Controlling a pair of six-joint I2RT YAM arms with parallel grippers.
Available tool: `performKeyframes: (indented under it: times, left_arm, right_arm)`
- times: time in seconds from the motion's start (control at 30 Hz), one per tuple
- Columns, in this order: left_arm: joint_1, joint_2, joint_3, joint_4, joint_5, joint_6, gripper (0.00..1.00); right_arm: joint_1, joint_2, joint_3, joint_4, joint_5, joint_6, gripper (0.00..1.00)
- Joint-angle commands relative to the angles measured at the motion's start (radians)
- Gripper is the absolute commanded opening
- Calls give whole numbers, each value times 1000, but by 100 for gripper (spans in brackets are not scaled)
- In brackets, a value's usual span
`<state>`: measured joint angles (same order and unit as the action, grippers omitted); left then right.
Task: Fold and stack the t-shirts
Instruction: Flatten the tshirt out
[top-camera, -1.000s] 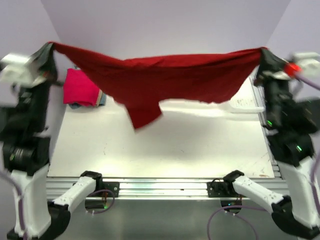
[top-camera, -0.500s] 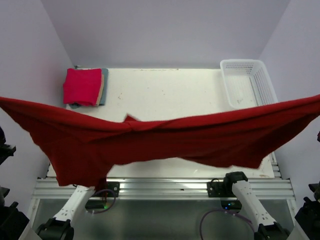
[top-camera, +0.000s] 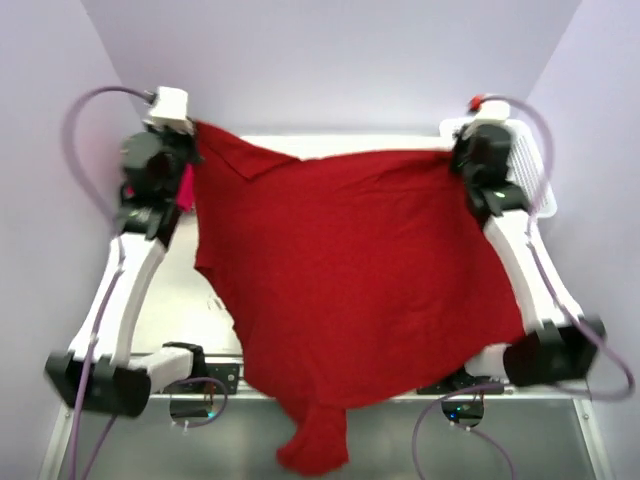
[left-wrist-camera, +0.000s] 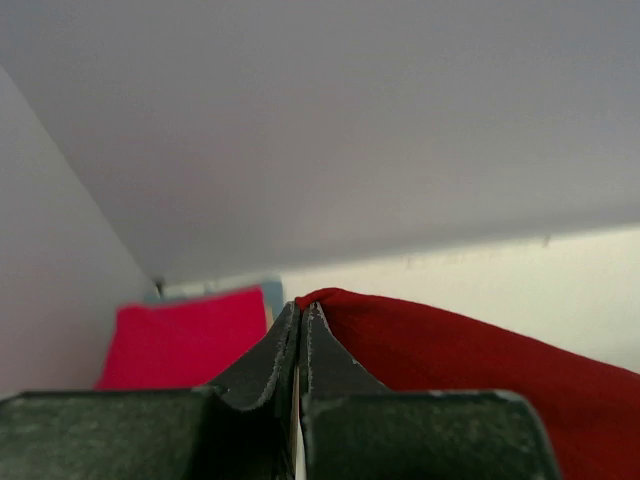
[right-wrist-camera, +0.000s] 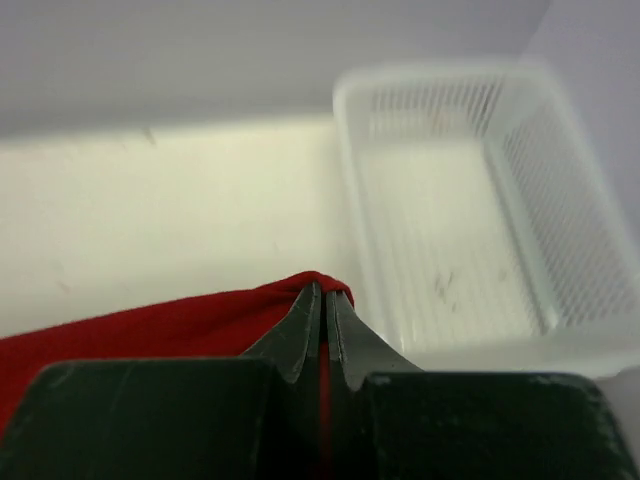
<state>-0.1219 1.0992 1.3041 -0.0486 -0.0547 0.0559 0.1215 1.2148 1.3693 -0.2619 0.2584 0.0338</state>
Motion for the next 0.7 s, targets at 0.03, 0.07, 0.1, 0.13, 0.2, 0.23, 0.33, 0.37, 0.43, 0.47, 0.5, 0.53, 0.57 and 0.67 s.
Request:
performKeyframes:
  times: [0.03, 0.07, 0.1, 0.13, 0.2, 0.23, 0.33, 0.37, 0.43, 0.47, 0.5, 0.53, 0.57, 0.67]
  left_arm:
    - [42, 109, -195, 148, -63, -17, 0]
    - [47, 137, -219, 182, -69, -21, 0]
    - [54, 186, -262, 202, -79, -22, 0]
    - [54, 212, -270, 214, -83, -31, 0]
    - [61, 269, -278, 234, -82, -33, 0]
    - [62, 325, -273, 236, -86, -36, 0]
    - [65, 413, -246, 239, -83, -44, 0]
    - [65, 428, -241, 245, -77, -45, 0]
    - [67, 465, -224, 253, -77, -47, 0]
    - [67, 478, -218, 256, -76, -47, 0]
    - [68, 497, -210, 262, -76, -47, 0]
    - [70, 507, -206, 269, -73, -47, 0]
    - [70, 516, -200, 271, -71, -47, 0]
    - [71, 544, -180, 288, -71, -47, 0]
  right_arm:
    - [4, 185, -154, -4, 93, 106, 0]
    - [6, 230, -136, -32, 96, 118, 0]
    - [4, 285, -121, -54, 100, 126, 0]
    - [6, 366, -105, -68, 102, 133, 0]
    - [4, 437, -79, -70, 102, 156, 0]
    - [7, 490, -75, -66, 96, 159, 0]
    - [6, 551, -62, -34, 91, 172, 0]
    - [7, 558, -62, -5, 91, 169, 0]
    - [6, 572, -55, 9, 97, 166, 0]
    - [6, 587, -39, 18, 96, 158, 0]
    - [6, 594, -30, 21, 96, 160, 0]
    - [6, 601, -7, 26, 96, 161, 0]
    - [6, 617, 3, 30, 91, 161, 0]
    - [7, 634, 40, 50, 99, 166, 0]
